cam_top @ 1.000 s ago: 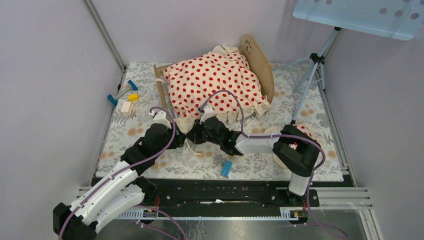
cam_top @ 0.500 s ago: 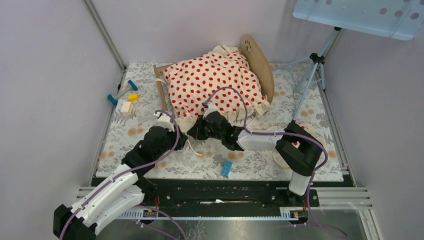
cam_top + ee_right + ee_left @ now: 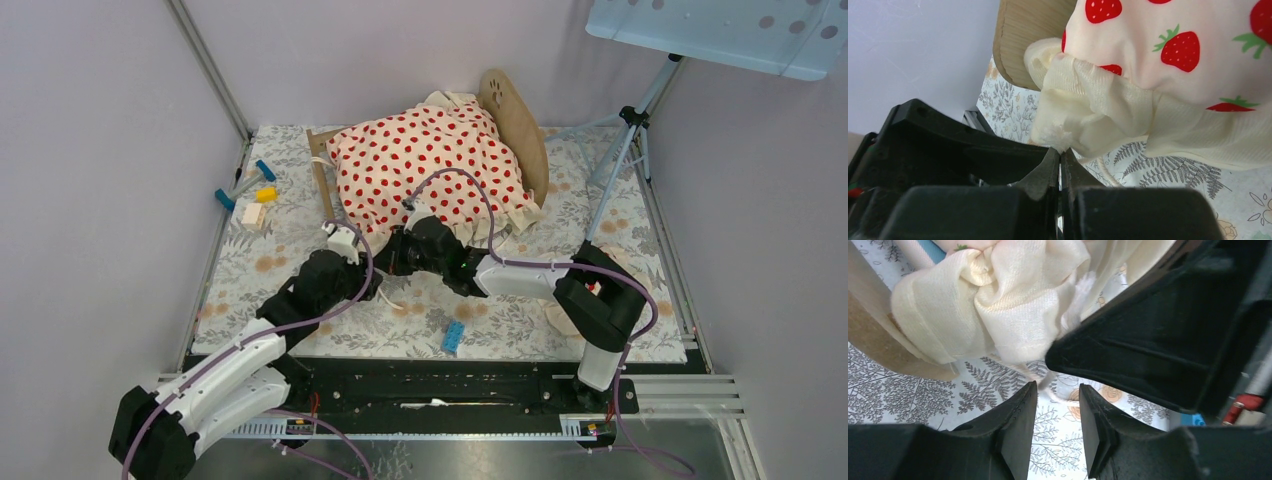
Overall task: Set up the pet bed
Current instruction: Tie the ropes to the bed frame.
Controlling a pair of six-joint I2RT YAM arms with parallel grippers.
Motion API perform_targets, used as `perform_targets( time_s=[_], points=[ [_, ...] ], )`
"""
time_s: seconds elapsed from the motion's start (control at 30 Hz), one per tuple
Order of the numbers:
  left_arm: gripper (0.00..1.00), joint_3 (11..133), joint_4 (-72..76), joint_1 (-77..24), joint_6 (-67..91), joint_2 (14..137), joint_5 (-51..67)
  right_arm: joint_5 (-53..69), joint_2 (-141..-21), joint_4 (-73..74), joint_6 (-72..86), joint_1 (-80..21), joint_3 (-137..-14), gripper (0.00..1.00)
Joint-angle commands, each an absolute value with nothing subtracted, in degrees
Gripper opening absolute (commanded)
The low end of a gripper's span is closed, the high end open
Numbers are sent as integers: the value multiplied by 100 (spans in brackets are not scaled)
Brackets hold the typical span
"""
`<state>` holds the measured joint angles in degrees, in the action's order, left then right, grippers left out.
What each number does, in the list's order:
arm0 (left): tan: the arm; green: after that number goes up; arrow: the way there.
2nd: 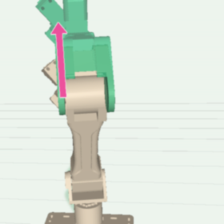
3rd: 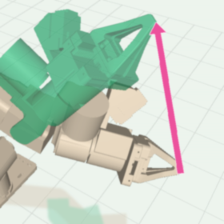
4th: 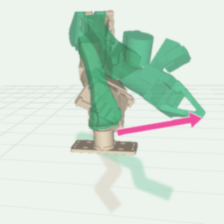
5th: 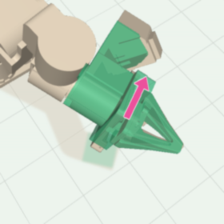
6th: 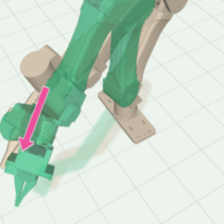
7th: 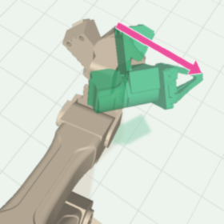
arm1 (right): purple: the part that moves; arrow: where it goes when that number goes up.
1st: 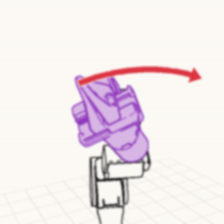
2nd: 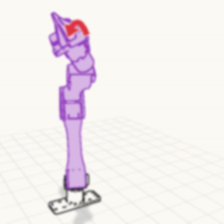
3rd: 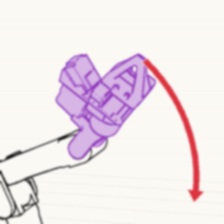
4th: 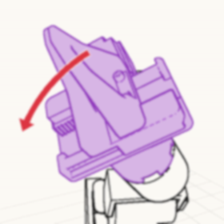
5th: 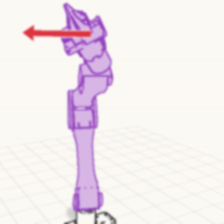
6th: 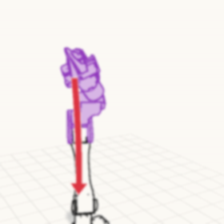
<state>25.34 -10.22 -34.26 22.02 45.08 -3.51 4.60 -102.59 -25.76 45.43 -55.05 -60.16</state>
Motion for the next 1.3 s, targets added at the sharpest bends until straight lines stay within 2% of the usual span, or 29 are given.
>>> perform_targets(
  time_s=[0.0, 0.17, 0.37, 0.47, 0.57, 0.7, 0.9, 1.1, 1.27],
  points=[
    [41, 2747, -684, -3410, 2016, 4659, -770, 624, -9952, -2548, 4443, -5476, -6222, 0],
    [41, 2815, -744, -3410, 1922, 4712, -936, 648, -9932, -2488, 4398, -5474, -6223, 0],
    [48, 2796, -731, -3410, 1874, 4617, -982, 724, -9949, -2498, 4412, -5476, -6210, 0],
    [48, 2778, -621, -3410, 1843, 4676, -923, 767, -9950, -2488, 4421, -5476, -6209, 0],
    [44, 2777, -497, -3410, 1837, 4783, -860, 790, -9932, -2465, 4421, -5476, -6206, 0],
    [31, 2769, -330, -3410, 1821, 4901, -798, 807, -9923, -2435, 4416, -5476, -6179, 0],
    [0, 2794, -439, -3410, 1819, 5068, -762, 794, -9891, -2481, 4386, -5480, -6094, 2],
    [0, 2744, -896, -3410, 2248, 5009, -994, 307, -9680, -2389, 3960, -5478, -5768, 17],
    [0, 2637, -1000, -3410, 2649, 4887, -1113, -109, -9656, -2385, 3848, -5476, -5480, 25]
  ],
)
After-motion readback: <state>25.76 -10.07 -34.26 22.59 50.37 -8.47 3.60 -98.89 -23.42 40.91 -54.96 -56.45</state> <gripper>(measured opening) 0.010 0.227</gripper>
